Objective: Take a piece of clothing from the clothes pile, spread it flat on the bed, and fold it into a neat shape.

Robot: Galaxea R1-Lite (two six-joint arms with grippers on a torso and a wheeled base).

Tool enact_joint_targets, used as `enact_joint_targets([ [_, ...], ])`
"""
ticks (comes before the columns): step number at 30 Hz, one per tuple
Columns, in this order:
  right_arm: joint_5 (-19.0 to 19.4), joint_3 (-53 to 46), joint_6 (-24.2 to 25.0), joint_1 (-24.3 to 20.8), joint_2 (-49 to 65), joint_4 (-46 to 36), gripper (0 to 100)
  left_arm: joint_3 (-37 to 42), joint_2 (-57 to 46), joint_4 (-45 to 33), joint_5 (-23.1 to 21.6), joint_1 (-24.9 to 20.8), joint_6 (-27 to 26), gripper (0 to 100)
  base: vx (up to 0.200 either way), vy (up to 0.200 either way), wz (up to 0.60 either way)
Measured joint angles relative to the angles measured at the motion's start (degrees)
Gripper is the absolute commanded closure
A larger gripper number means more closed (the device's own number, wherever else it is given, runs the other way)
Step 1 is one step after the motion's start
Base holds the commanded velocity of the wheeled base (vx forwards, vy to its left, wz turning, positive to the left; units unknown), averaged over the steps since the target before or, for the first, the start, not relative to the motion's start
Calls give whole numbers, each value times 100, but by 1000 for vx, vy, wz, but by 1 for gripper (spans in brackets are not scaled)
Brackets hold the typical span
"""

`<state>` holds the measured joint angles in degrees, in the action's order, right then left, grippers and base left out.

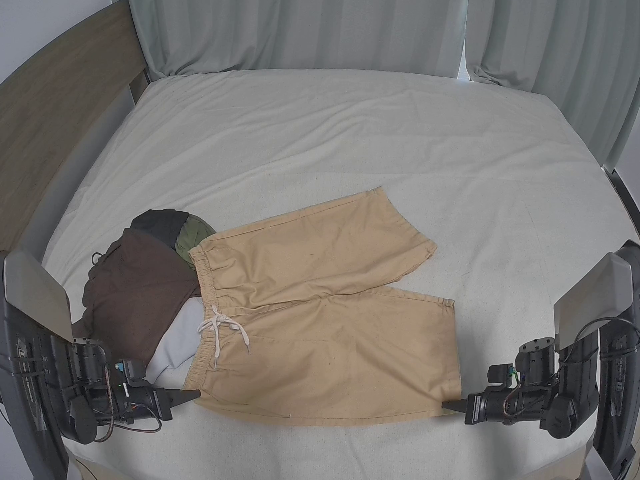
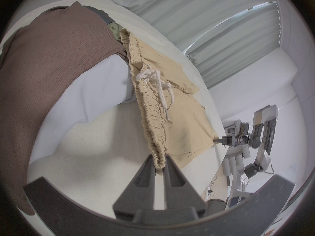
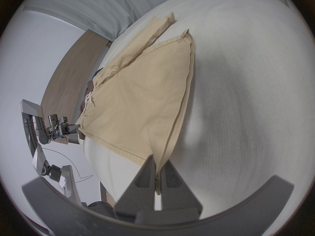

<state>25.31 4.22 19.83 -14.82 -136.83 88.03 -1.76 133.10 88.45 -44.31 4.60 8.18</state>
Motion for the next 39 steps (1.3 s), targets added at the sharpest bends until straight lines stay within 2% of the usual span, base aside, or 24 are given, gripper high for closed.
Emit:
enact_joint_targets([
  [4, 15, -130, -38, 0, 107, 2, 100, 55, 1, -84, 0, 33, -400, 100, 0, 0, 0],
  [10, 22, -295, -377, 11, 224, -4, 100, 72, 9, -308, 4, 124, -597, 100, 0, 0, 0],
  [15, 66, -317, -396, 22, 232, -1, 100, 77, 17, -357, 0, 227, -758, 100, 0, 0, 0],
  [19, 135, -318, -383, 33, 260, 0, 100, 77, 4, -54, -49, 236, -750, 100, 0, 0, 0],
  [24, 160, -243, -317, 46, 350, -1, 100, 41, -73, 34, -79, 188, -660, 100, 0, 0, 0],
  [32, 162, 93, -24, 37, 538, -1, 100, -297, -234, 48, -82, 107, 0, 100, 0, 0, 0],
  [39, 165, 272, 235, -2, 805, -4, 100, -433, -675, 50, -74, -155, 484, 100, 0, 0, 0],
])
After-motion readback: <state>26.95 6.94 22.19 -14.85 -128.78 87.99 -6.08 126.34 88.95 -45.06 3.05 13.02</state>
